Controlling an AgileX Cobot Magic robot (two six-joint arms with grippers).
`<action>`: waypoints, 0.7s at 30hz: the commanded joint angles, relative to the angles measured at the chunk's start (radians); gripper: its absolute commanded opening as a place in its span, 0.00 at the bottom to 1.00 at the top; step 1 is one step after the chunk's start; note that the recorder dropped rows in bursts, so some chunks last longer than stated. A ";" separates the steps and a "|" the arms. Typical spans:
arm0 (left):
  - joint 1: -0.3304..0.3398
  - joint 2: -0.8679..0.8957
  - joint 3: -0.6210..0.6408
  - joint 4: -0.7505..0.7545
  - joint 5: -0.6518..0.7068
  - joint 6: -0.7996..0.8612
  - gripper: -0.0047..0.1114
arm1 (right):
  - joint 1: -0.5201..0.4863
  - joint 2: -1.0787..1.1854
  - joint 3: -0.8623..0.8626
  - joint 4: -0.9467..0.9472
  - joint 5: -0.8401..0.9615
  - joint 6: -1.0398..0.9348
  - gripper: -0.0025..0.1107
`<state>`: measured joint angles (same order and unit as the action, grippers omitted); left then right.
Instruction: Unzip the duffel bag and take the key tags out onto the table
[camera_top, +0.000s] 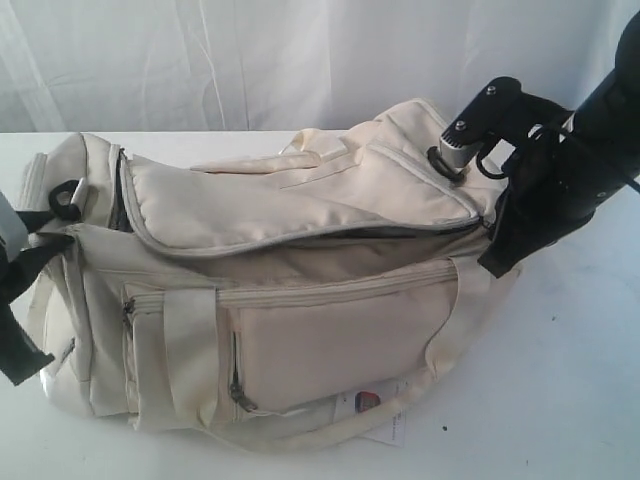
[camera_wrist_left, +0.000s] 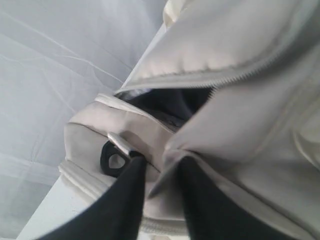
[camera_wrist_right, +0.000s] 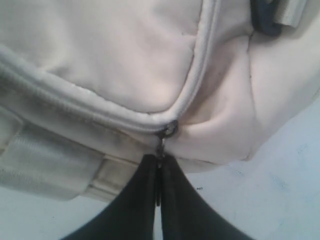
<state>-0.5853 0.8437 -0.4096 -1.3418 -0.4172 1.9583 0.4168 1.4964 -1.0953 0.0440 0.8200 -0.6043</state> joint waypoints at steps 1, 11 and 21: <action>0.004 -0.017 -0.041 -0.130 -0.007 0.162 0.63 | 0.002 -0.009 -0.001 -0.009 0.020 0.004 0.02; 0.002 -0.032 -0.196 -0.403 0.287 0.142 0.89 | 0.002 -0.009 -0.001 -0.011 0.005 0.004 0.02; 0.002 -0.034 -0.242 -0.403 0.158 0.106 0.55 | 0.002 -0.009 -0.001 -0.011 -0.011 0.006 0.02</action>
<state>-0.5835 0.8163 -0.6190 -1.7204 -0.0870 1.9565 0.4188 1.4947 -1.0953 0.0440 0.8133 -0.6043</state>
